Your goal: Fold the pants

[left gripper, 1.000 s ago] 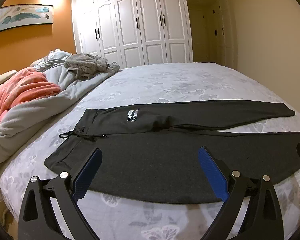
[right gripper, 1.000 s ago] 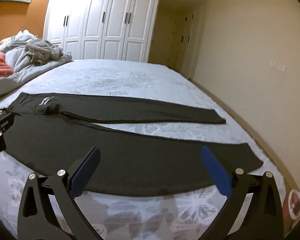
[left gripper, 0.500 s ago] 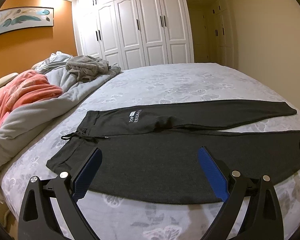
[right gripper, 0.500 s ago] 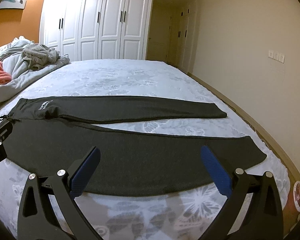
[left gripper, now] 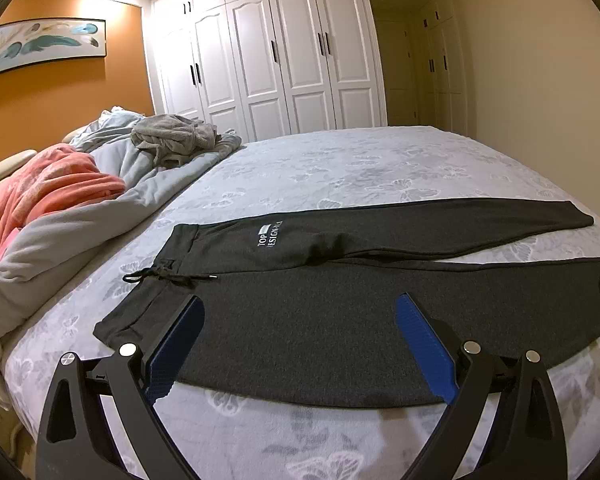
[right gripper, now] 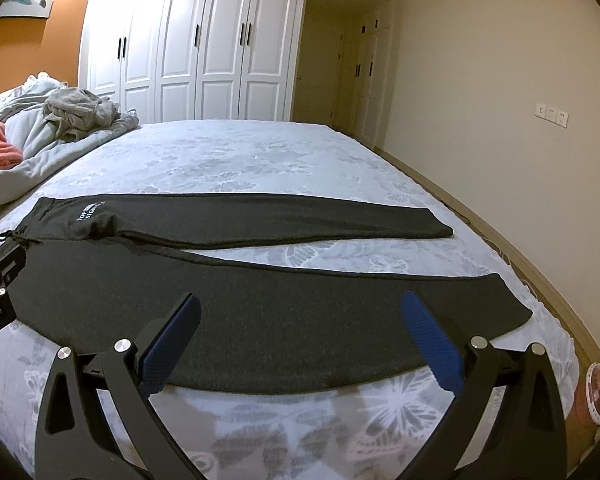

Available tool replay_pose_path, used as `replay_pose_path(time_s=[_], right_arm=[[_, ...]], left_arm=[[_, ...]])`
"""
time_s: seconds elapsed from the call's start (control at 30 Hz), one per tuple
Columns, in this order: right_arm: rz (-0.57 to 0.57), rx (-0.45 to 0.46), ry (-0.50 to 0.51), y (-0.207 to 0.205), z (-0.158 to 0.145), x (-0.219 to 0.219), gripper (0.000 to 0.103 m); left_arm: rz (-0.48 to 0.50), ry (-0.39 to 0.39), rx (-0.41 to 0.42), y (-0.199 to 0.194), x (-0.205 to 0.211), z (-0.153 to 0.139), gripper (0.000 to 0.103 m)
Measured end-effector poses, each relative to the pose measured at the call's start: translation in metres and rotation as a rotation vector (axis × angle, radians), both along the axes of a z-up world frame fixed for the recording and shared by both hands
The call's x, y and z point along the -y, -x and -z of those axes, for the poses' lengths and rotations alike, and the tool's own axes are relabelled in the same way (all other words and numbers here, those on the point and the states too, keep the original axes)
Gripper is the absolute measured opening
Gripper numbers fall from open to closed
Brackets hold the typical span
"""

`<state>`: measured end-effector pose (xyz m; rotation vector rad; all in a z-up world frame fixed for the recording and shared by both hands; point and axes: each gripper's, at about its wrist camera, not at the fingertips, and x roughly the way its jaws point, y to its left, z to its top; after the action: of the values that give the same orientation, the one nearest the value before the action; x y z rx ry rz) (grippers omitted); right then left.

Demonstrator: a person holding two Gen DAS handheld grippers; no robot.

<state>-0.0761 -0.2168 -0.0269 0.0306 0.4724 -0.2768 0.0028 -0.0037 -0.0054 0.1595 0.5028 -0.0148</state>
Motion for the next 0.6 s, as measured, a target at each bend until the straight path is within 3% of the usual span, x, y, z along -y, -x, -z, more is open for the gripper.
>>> replay_pose_path(time_s=[0.6], right_arm=[[0.004,0.000,-0.004,0.0004,0.0007,-0.0032,0.098]], left_arm=[[-0.002,-0.001,0.001,0.0001,0.0008,-0.0002,0.094]])
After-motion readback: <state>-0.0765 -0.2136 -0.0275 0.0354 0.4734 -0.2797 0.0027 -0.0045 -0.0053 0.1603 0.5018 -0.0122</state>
